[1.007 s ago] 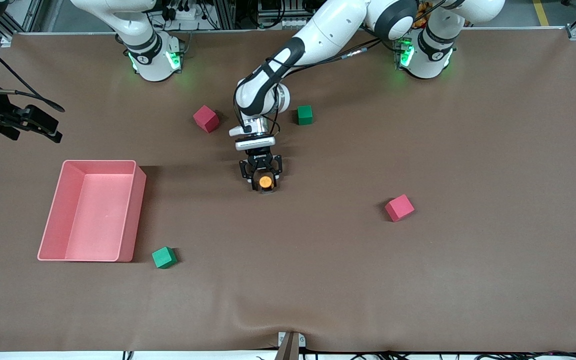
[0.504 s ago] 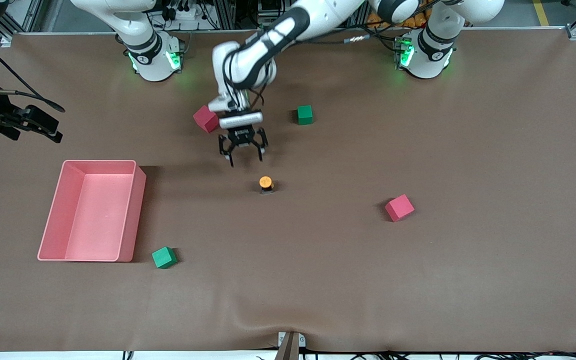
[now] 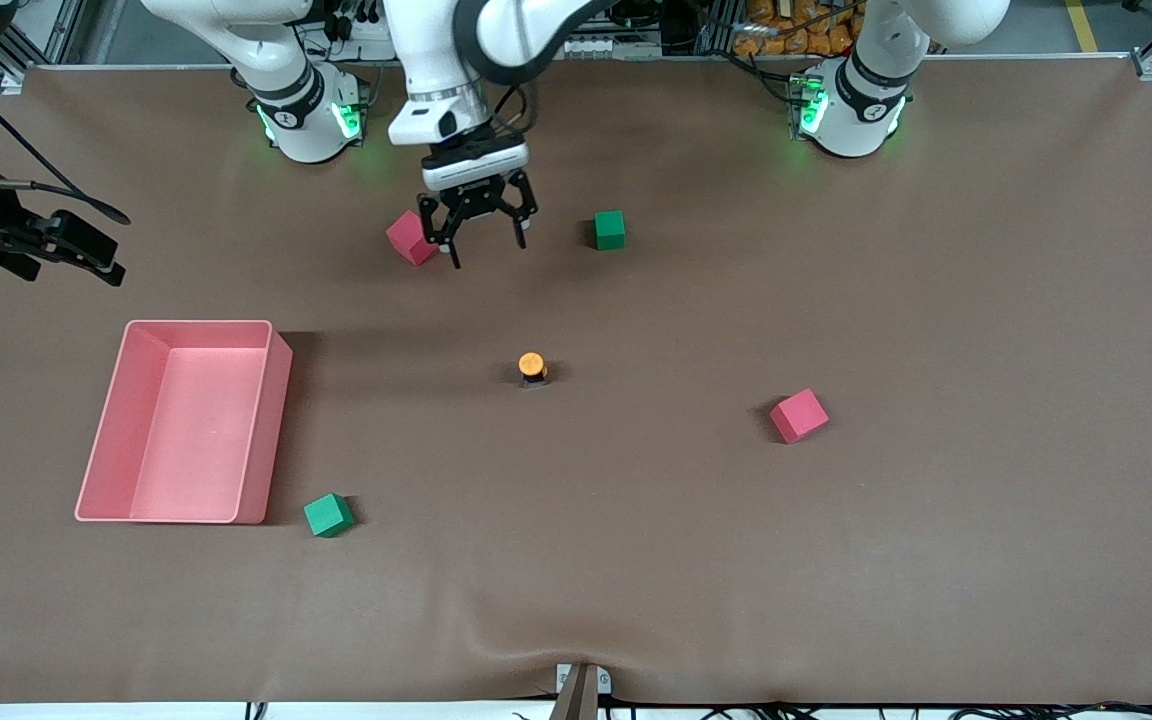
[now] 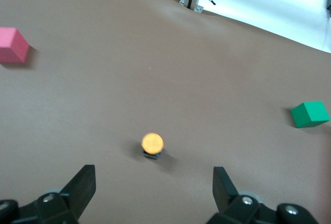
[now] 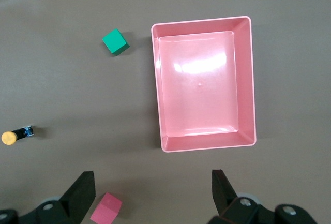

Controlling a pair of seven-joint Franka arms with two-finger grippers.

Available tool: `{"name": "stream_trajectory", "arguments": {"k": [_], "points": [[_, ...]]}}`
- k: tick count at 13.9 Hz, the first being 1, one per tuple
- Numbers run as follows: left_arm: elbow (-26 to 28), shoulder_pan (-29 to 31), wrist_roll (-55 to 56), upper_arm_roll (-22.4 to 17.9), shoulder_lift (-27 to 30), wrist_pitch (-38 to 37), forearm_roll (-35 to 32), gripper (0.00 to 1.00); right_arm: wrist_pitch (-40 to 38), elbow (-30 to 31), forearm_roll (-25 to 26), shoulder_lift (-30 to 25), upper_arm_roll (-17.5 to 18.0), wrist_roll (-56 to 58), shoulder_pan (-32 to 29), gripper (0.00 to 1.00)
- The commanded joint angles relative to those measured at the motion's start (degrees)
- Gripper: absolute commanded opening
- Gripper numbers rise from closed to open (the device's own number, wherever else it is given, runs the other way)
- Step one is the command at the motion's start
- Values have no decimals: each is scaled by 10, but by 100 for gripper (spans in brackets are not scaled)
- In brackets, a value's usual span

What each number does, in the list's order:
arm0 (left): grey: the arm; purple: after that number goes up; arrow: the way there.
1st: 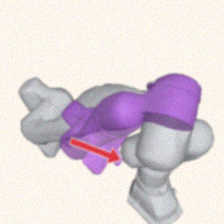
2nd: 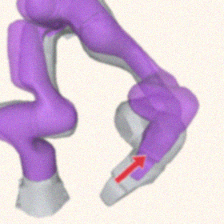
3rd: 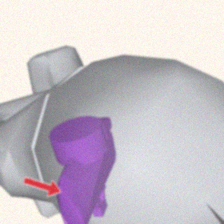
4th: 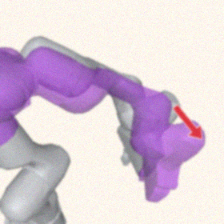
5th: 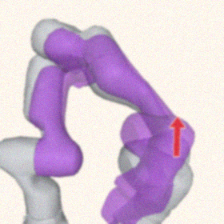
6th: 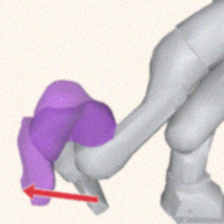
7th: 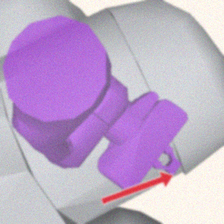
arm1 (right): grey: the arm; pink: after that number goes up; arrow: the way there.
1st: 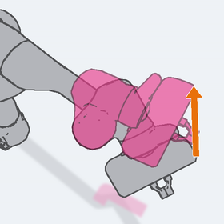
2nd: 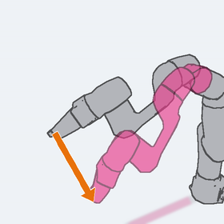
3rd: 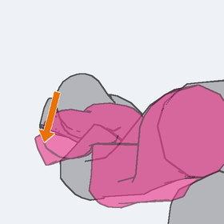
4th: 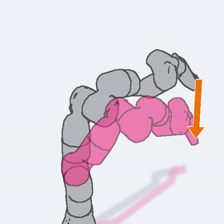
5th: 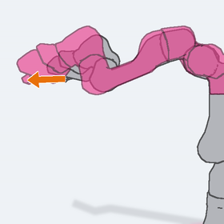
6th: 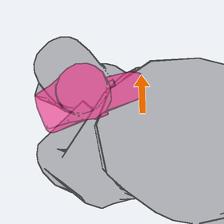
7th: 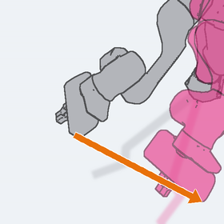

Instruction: Place and upright button with both arms

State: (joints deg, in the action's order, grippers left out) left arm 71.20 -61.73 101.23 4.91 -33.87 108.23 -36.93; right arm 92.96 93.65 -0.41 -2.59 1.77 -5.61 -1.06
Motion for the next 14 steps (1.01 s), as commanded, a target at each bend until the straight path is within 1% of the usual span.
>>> {"name": "stream_trajectory", "arguments": {"k": [1,6,10,12,14], "points": [[25,62,-88,4,72,-30,75,100,-7,-12,20,5,-4,9,6,100],[29,196,-268,4,164,-106,235,100,-8,-11,20,5,-4,8,6,100],[31,290,-455,5,208,-201,294,100,-8,-11,19,5,-3,8,5,100],[45,338,-515,6,234,-216,311,100,-8,-11,19,5,-3,8,4,100],[76,385,-586,6,262,-217,332,100,-8,-10,19,5,-3,8,4,100]]}}
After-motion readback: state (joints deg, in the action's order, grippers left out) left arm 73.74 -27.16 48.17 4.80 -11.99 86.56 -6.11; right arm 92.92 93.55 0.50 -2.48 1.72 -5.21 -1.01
